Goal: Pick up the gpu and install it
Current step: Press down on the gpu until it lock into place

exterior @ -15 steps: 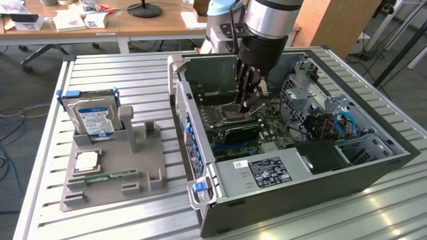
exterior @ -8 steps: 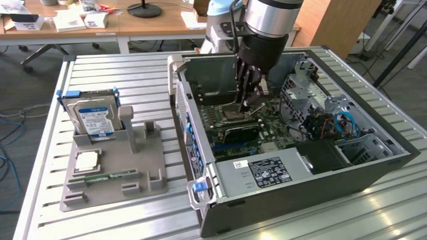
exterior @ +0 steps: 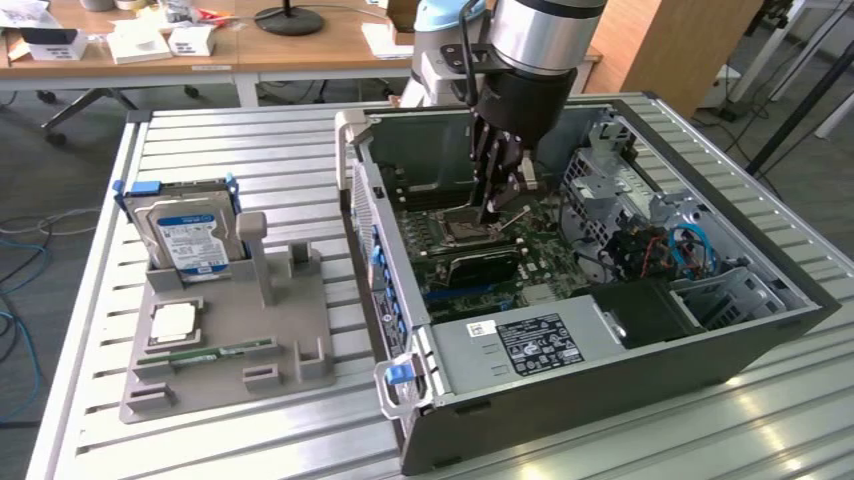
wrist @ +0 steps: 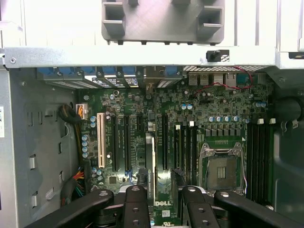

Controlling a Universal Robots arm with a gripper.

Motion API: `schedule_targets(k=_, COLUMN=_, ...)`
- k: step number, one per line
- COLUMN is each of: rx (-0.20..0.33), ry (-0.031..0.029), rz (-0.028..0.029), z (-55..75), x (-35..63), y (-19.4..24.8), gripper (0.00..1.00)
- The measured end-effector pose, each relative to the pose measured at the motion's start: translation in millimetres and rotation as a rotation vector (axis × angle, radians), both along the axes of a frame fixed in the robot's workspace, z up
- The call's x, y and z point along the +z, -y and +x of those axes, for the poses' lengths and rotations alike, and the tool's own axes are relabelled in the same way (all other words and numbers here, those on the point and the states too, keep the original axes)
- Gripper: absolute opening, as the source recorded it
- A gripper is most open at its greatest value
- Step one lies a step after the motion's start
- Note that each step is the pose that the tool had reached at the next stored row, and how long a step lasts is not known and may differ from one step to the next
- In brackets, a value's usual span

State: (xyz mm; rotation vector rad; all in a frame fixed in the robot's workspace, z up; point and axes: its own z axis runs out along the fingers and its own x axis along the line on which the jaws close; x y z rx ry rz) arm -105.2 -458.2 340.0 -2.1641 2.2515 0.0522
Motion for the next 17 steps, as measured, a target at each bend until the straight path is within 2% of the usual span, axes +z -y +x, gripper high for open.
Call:
schedule_targets(k=2, rx=0.0, ry=0.0, rz=0.0, z=0.0, x=0.0, y=0.0, gripper=0.33)
schedule_targets(k=3, rx=0.0, ry=0.0, rz=0.0, z=0.0, x=0.0, y=0.0, gripper=0.26)
schedule_targets(k=5, rx=0.0, ry=0.0001, rz=0.0, z=0.0, x=0.0, y=0.0, gripper=0.26)
schedule_targets(k=7, rx=0.0, ry=0.0, rz=0.0, z=0.0, x=0.0, y=0.0, gripper=0.14)
schedule_targets(k=9, rx=0.0, ry=0.0, rz=0.0, z=0.0, x=0.0, y=0.0, gripper=0.1)
schedule_targets(k=14, rx=0.0, ry=0.0, rz=0.0, z=0.0, x=-0.1, y=0.0, gripper=0.1)
schedule_targets(k=17, rx=0.0, ry=0.0, rz=-0.0004, z=0.0, x=-3.4, y=0.0, gripper=0.1)
